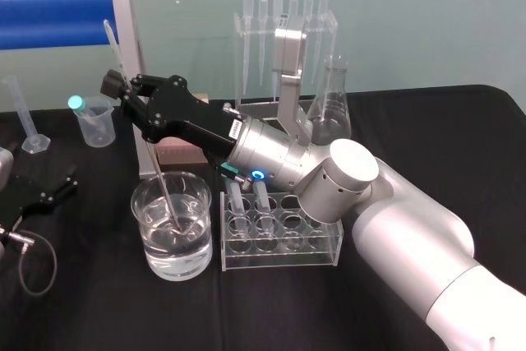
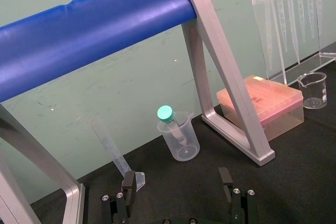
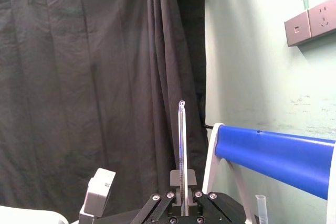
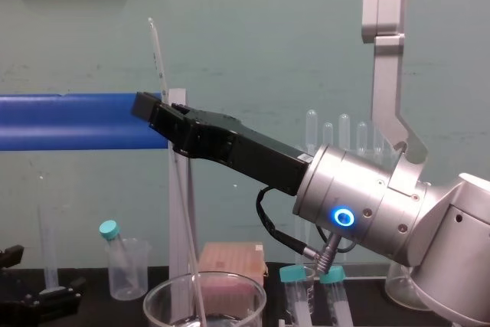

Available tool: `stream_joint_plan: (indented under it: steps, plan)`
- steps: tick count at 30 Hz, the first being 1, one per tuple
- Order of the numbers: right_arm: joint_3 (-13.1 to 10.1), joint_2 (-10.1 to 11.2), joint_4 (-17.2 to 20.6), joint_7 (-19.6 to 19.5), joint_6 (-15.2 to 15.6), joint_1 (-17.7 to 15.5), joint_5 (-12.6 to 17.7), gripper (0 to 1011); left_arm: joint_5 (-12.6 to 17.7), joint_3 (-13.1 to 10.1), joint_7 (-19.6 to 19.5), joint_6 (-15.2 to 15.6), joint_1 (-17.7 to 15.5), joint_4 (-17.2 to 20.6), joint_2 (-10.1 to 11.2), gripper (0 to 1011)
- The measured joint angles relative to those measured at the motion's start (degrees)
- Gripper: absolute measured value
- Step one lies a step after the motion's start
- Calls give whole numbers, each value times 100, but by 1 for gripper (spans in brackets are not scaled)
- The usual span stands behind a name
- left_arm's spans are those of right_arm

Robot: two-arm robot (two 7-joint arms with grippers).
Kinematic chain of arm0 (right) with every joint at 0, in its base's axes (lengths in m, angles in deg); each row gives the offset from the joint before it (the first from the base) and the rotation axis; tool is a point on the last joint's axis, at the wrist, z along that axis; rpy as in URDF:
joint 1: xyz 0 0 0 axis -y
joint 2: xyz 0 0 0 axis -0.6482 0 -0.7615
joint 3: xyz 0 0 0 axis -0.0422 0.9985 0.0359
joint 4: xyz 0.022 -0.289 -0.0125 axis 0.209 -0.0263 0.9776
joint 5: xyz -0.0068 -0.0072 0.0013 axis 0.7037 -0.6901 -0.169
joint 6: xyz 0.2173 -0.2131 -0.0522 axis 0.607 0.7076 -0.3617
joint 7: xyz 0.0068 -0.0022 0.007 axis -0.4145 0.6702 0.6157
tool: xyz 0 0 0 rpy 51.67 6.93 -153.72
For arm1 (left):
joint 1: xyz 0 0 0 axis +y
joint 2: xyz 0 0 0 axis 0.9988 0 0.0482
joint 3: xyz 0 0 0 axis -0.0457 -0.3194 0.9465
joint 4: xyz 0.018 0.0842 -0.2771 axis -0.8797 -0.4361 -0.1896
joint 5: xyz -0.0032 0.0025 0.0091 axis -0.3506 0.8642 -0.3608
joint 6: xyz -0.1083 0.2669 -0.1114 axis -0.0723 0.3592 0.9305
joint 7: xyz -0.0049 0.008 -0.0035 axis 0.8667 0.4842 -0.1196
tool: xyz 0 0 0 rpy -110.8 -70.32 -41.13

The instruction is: Hold the thermometer with one hand and immerse one end into the beaker, then reinsert it into the test tube rack.

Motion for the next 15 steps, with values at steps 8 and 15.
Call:
stream_joint_plan:
  steps: [8,15]
  plan:
    - [0,0,0,0,0,0,0,55,0,0,0,0,0,0,0,1008]
    - [0,0,0,0,0,0,0,56,0,0,0,0,0,0,0,1008]
